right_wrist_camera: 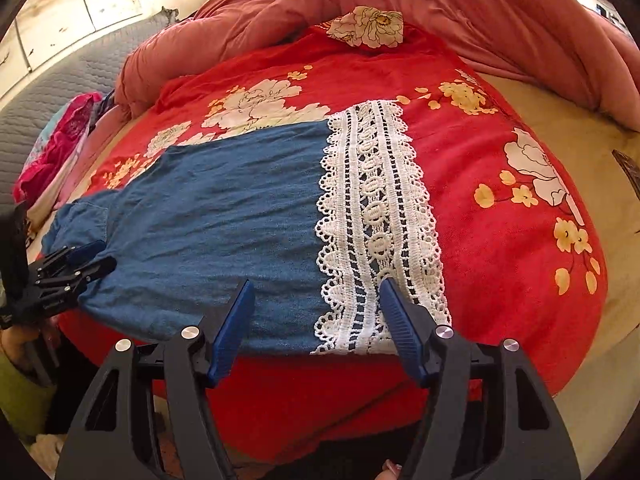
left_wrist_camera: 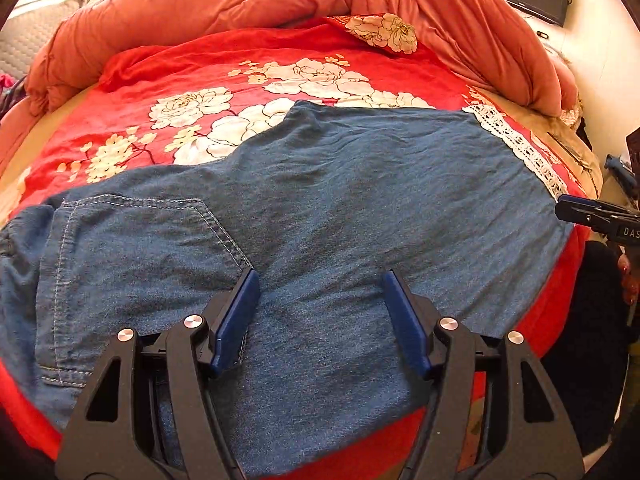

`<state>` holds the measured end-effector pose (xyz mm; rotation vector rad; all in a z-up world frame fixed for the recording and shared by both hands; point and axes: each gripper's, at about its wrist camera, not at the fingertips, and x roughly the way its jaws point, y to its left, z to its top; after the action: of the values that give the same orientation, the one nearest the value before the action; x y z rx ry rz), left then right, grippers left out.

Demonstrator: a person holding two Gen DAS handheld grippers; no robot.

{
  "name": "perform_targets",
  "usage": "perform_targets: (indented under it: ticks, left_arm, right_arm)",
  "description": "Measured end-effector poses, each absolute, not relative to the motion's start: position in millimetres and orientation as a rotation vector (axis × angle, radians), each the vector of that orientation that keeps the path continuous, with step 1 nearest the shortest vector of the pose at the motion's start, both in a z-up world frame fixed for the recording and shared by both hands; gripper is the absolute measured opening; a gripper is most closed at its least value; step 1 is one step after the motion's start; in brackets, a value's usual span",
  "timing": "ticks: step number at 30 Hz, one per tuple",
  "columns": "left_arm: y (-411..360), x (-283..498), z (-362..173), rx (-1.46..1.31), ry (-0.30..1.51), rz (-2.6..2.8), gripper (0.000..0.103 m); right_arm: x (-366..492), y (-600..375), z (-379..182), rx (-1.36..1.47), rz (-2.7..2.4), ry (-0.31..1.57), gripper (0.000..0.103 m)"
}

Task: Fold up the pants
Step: 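Lay the lace leg flat and open both grippers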

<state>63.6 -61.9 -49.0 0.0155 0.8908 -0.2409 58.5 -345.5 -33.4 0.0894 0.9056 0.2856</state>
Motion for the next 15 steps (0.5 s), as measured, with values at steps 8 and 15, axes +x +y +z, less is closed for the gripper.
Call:
perform_targets:
  ticks: [8, 15]
  left_arm:
    - [-83, 44, -25, 0.054, 0.9, -0.287, 0.07]
    - [-105, 35, -4, 0.073, 0.876, -0.342, 0.087]
  right_arm:
    - [32, -353, -2, 0.199, 0.279, 0.771, 0.076]
    - [24, -375, 8, 0.278, 0.235, 0.734, 0.082]
